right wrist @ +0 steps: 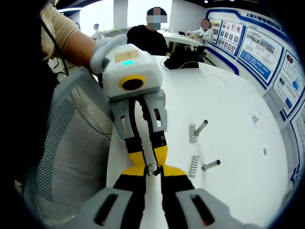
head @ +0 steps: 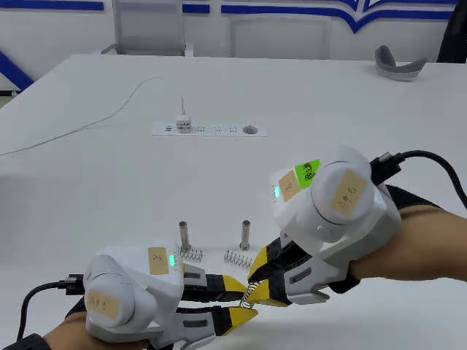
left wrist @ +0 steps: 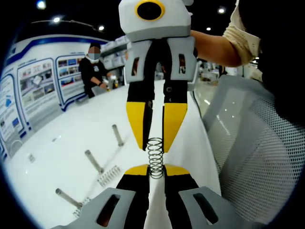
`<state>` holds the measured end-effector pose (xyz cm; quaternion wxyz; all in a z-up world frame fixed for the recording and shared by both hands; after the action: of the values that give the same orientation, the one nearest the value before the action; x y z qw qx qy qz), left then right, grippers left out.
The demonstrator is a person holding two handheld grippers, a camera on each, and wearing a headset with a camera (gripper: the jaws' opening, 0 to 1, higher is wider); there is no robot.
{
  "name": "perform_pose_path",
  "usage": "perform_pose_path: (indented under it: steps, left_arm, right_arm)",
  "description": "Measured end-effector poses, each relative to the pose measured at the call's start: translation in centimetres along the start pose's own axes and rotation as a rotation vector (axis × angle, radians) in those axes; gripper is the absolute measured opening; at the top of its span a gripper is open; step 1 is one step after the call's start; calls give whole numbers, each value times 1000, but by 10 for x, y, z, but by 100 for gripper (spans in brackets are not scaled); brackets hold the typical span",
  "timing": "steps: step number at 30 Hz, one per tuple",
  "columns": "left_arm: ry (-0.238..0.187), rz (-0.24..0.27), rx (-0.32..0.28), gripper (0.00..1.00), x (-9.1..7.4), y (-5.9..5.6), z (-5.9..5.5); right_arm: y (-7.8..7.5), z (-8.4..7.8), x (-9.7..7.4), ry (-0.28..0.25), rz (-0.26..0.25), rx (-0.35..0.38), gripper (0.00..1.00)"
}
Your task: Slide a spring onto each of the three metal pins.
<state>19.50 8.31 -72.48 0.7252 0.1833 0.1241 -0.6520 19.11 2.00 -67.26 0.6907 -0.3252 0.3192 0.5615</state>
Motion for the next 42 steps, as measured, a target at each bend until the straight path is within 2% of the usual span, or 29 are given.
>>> perform_pose_path:
  steps: [6, 20, 28, 36, 42]
  left_arm:
    - [1, 1, -6, 11, -1, 1, 0]
    - [5, -14, 13, 11, 3, -2, 3]
    - [-3, -7, 14, 11, 3, -1, 4]
    - [-18, 6, -10, 12, 1, 3, 5]
    - [-20, 16, -50, 18, -4, 5, 2]
  right_arm:
    - [1, -5, 5, 34, 16, 11, 16]
    - [1, -7, 11, 70, 33, 8, 13]
    - [0, -6, 10, 72, 28, 4, 12]
    - [-4, -5, 8, 72, 17, 6, 12]
    - [-8, -7, 3, 72, 4, 19, 12]
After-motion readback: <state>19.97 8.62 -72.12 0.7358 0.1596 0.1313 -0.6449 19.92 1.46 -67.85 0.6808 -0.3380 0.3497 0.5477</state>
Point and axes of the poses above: the centre of the closed fingertips' face, and the gripper's own axes: x roughly forward along the fingers, y roughly to its left, z roughly out of its top, the point moved 6 cm from there along -x, roughly backward along the fingers, and after that the axes turned 1 degree about -z, right-handed, at the moved point
